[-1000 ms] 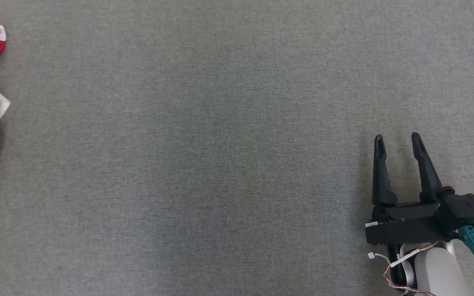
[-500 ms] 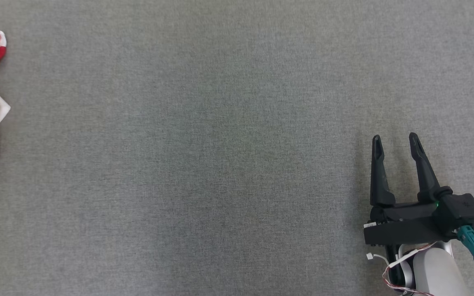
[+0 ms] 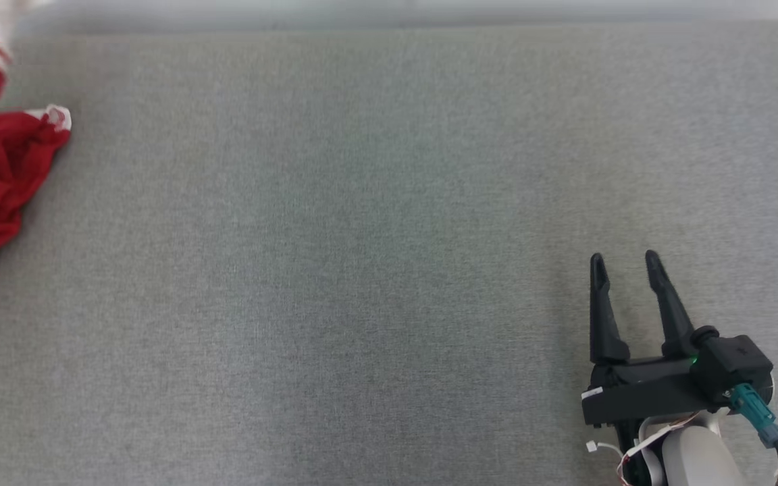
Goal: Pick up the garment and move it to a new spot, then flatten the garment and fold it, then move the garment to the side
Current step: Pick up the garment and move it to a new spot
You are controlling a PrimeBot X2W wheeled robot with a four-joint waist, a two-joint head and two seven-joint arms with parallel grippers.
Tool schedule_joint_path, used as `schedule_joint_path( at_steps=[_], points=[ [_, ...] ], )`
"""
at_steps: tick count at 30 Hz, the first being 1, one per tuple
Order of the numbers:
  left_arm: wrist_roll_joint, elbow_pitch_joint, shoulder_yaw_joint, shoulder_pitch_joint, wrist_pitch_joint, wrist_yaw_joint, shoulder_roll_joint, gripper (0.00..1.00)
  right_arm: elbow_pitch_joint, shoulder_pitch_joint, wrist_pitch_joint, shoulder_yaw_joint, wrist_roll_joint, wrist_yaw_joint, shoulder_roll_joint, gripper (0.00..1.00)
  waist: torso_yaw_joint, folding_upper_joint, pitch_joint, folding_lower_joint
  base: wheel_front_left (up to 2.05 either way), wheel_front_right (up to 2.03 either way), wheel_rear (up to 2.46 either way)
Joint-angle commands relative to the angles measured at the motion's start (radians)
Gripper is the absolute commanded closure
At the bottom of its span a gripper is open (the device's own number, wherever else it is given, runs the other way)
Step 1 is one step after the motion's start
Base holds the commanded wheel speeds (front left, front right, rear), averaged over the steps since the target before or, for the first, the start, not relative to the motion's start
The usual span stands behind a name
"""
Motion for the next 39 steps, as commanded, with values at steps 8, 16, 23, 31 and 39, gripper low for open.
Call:
schedule_joint_path(
  at_steps=[8,16,23,31,39],
  points=[
    [-0.024,-0.319,-0.144,-0.055,0.091,-0.005,-0.072,1.00,0.027,0.028,-0.001,0.027,0.057,-0.002,0.002,0.00,-0.117,0.0000,-0.085,0.0002,0.00,0.00,0.00],
    [-0.046,-0.476,-0.268,0.017,0.154,-0.002,-0.169,1.00,0.034,0.045,-0.001,0.038,0.088,-0.002,0.003,0.00,-0.229,0.0000,-0.097,0.0002,0.00,0.00,0.00],
    [-0.082,-0.467,-0.322,0.194,0.129,0.048,-0.264,1.00,0.040,0.049,-0.001,0.044,0.111,-0.002,0.003,0.00,-0.297,0.0000,-0.094,0.0002,0.00,0.00,0.00],
    [-0.089,-0.359,-0.381,0.387,0.092,0.068,-0.303,1.00,0.040,0.049,-0.001,0.042,0.116,-0.002,0.003,0.00,-0.323,0.0000,-0.076,0.0002,0.00,0.00,0.00],
    [-0.092,-0.168,-0.459,0.516,0.060,0.054,-0.358,0.98,0.052,0.036,-0.001,0.040,0.110,-0.002,0.003,0.00,-0.311,0.0000,-0.075,0.0002,0.00,0.00,0.00]
  ],
)
